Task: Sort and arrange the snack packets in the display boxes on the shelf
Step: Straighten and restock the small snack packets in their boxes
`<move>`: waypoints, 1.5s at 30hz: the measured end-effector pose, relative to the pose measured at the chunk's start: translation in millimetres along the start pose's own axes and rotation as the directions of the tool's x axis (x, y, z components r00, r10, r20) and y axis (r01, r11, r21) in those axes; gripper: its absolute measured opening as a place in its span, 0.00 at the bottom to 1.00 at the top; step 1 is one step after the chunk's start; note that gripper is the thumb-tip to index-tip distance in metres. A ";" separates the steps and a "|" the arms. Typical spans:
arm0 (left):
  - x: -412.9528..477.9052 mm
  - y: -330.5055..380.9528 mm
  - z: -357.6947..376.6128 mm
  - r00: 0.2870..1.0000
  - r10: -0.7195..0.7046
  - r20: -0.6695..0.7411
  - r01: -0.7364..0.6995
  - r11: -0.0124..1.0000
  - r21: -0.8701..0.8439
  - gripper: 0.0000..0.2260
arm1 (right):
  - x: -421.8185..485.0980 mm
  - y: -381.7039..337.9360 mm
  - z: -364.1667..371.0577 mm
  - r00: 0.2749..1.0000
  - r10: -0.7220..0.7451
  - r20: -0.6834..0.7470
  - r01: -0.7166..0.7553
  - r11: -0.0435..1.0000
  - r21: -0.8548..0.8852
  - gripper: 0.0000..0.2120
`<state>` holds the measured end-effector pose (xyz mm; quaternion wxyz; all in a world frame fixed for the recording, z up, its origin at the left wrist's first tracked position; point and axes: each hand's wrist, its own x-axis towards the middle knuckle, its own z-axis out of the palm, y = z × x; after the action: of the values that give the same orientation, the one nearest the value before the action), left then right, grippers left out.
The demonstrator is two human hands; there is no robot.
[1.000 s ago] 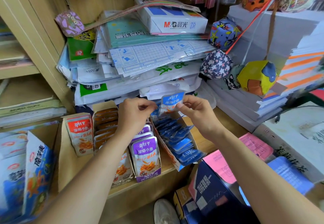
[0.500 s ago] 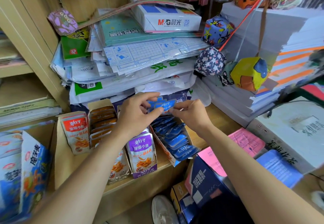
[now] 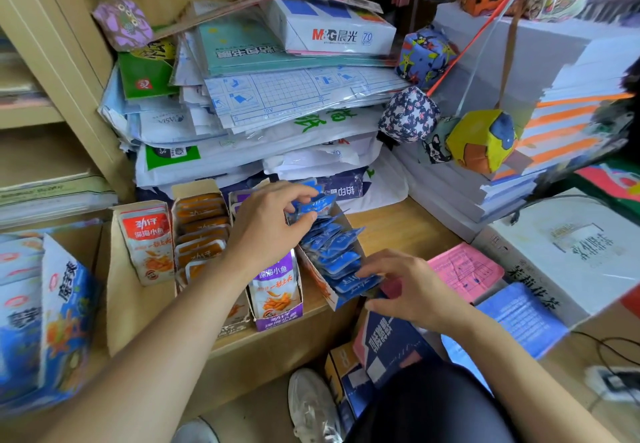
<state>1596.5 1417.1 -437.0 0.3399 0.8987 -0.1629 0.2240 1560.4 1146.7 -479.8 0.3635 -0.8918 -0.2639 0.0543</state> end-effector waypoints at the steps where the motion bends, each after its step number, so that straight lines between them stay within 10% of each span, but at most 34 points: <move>1: -3.1 3.1 -1.3 1.000 0.027 -0.002 -0.027 1.000 -0.005 0.09 | 2.0 2.2 3.9 0.999 -0.012 -0.035 0.011 1.000 -0.022 0.16; 10: -58.3 21.5 3.9 0.977 0.113 0.183 -0.143 0.977 0.161 0.02 | 32.1 -3.8 9.3 0.958 0.074 -0.278 -0.098 0.993 -0.073 0.05; 18: -71.0 30.7 23.4 0.997 0.037 0.065 -0.061 0.908 0.414 0.18 | 47.9 -14.6 16.1 0.932 0.049 -0.358 -0.081 0.994 -0.077 0.08; 30: -70.7 27.9 28.9 0.997 0.053 0.056 -0.073 0.876 0.477 0.19 | 14.5 -13.1 27.9 0.958 0.055 -0.282 0.007 0.977 0.215 0.27; 45: -60.9 18.0 33.7 0.991 -0.042 -0.128 0.093 0.902 0.422 0.17 | 22.4 -8.8 33.3 0.982 0.148 -0.120 -0.140 0.987 0.076 0.27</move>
<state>1546.8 1389.7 -481.1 0.1516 0.9418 -0.0589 0.2941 1566.1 1184.0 -496.0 0.4044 -0.8974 -0.1733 0.0330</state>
